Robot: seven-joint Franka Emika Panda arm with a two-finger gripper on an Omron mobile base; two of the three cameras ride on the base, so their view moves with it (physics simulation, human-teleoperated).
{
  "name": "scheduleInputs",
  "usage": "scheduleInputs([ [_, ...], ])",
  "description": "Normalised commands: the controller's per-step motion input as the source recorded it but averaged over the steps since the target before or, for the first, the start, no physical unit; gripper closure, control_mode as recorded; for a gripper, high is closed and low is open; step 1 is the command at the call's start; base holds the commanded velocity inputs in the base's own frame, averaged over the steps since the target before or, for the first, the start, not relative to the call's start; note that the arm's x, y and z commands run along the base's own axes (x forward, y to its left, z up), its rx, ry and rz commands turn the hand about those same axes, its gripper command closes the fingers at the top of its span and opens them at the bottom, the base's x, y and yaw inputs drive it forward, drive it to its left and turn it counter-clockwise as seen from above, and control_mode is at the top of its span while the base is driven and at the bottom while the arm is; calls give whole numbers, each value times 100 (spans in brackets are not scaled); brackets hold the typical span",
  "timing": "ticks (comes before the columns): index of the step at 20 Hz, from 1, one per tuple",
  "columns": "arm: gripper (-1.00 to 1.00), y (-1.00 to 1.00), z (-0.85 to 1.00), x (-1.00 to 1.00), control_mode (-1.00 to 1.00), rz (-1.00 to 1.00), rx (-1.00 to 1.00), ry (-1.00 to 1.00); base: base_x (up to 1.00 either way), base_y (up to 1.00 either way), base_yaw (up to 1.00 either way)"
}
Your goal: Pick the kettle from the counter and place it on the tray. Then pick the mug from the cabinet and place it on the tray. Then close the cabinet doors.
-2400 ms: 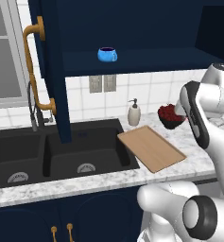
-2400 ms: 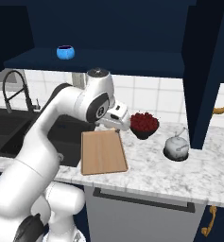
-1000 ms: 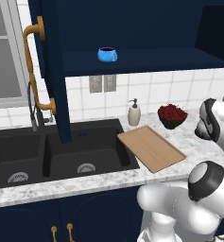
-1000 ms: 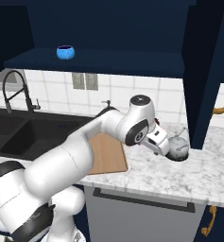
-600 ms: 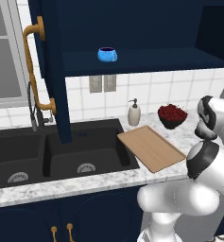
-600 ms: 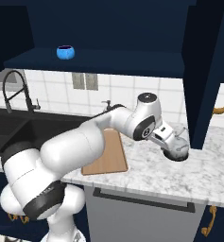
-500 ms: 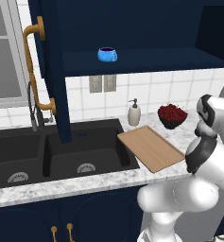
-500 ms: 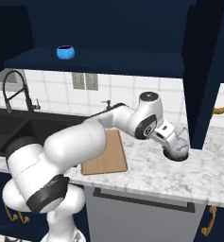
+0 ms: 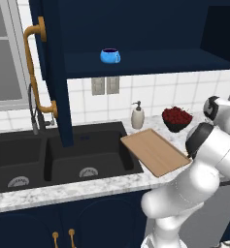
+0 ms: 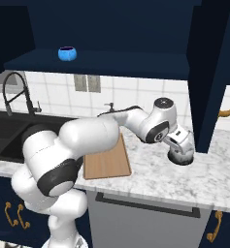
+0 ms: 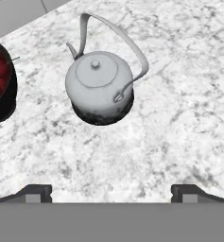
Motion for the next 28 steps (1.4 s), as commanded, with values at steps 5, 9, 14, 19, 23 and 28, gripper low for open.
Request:
scheduleInputs([
  [5, -100, -12, -38, 3, -100, -5, -5, -18, 0, 0, 0],
  [9, -100, -26, -6, 16, -100, -3, -2, -18, 0, 0, 0],
  [14, -100, -25, 0, 30, -100, 0, 0, -2, 0, 0, 0],
  [19, -100, -29, 0, 29, -100, 0, 0, 6, 0, 0, 0],
  [23, -100, -33, -16, 23, -100, 0, 0, 1, 0, 0, 0],
  [28, -100, -23, -6, 19, -100, 0, 0, -8, 0, 0, 0],
])
